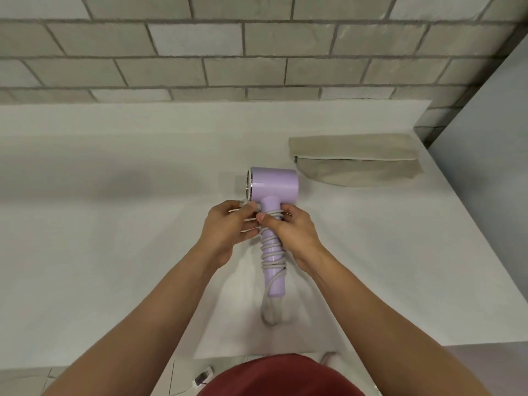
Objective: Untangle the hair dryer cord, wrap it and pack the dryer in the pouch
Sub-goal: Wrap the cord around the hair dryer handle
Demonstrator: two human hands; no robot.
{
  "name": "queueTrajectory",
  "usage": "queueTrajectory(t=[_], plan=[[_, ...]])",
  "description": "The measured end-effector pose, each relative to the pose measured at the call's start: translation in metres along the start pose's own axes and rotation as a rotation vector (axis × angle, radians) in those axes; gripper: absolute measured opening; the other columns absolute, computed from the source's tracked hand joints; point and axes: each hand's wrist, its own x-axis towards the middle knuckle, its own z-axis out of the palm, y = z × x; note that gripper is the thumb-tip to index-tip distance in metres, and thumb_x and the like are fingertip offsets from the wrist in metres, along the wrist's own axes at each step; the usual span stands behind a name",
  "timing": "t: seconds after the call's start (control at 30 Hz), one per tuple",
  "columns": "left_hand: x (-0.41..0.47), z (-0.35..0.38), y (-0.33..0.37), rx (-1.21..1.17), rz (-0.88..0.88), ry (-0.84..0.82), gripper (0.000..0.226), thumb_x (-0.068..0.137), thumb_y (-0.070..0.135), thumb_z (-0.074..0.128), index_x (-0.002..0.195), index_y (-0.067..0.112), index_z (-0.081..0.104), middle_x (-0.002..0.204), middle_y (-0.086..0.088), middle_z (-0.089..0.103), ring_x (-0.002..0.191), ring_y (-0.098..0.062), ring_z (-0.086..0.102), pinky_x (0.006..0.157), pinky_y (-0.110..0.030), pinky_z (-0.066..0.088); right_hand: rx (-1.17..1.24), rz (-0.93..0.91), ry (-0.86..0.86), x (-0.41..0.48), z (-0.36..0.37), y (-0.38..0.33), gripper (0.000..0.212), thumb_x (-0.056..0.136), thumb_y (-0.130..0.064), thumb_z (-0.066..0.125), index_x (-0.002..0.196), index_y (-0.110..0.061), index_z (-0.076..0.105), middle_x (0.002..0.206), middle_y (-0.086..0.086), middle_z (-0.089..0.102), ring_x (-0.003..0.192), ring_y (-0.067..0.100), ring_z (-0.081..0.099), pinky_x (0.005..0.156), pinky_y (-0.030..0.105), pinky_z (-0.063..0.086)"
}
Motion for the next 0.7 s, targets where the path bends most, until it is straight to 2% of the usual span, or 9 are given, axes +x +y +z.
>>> queueTrajectory(t=[0.2,0.3,0.4,0.5,0.6,0.7], plan=[[0.026,-0.007,-0.009,-0.001,-0.038,0.058,0.031,0.095,0.021,0.074,0.115,0.004,0.057,0.104,-0.016,0.077,0.087,-0.028,0.079,0.081,-0.041,0.064,-0.121,0.027,-0.002,0.023,0.013,0.005,0.030,0.075,-0.041,0.086,0.095,-0.023,0.075,0.087,-0.004,0.080,0.083,0.017,0.078,0.085,0.047,0.064],[0.038,-0.010,-0.014,-0.023,-0.065,0.051,0.034,0.095,0.022,0.074,0.116,0.002,0.056,0.102,-0.018,0.078,0.089,-0.029,0.079,0.087,-0.044,0.063,-0.197,0.007,0.016,0.032,0.015,0.008,0.035,0.072,-0.049,0.085,0.093,-0.024,0.074,0.087,-0.005,0.079,0.082,0.016,0.077,0.084,0.045,0.064],[0.047,-0.013,-0.016,-0.037,-0.069,0.039,0.037,0.094,0.022,0.075,0.117,0.000,0.057,0.102,-0.019,0.078,0.092,-0.030,0.078,0.091,-0.045,0.062,-0.314,-0.027,0.046,0.040,0.016,0.009,0.038,0.072,-0.056,0.082,0.089,-0.023,0.074,0.090,-0.001,0.076,0.081,0.016,0.074,0.080,0.040,0.062],[0.053,-0.015,-0.017,-0.022,-0.060,0.036,0.041,0.094,0.022,0.076,0.119,-0.004,0.057,0.103,-0.020,0.077,0.094,-0.033,0.077,0.091,-0.044,0.062,-0.406,-0.041,0.070,0.042,0.018,0.007,0.036,0.077,-0.055,0.080,0.085,-0.021,0.072,0.085,-0.002,0.073,0.078,0.015,0.070,0.072,0.034,0.058],[0.057,-0.016,-0.018,0.041,-0.032,0.045,0.041,0.093,0.024,0.077,0.118,-0.003,0.059,0.102,-0.018,0.078,0.094,-0.032,0.077,0.088,-0.043,0.063,-0.485,-0.075,0.079,0.044,0.019,0.005,0.039,0.079,-0.055,0.079,0.083,-0.018,0.069,0.081,-0.002,0.071,0.076,0.016,0.068,0.069,0.034,0.055],[0.059,-0.020,-0.019,0.222,0.031,0.096,0.032,0.089,0.032,0.080,0.105,0.007,0.068,0.093,-0.008,0.078,0.091,-0.026,0.076,0.082,-0.042,0.064,-0.505,-0.099,0.091,0.043,0.019,0.006,0.043,0.079,-0.057,0.080,0.079,-0.018,0.063,0.081,-0.002,0.062,0.076,0.016,0.064,0.064,0.032,0.049]])
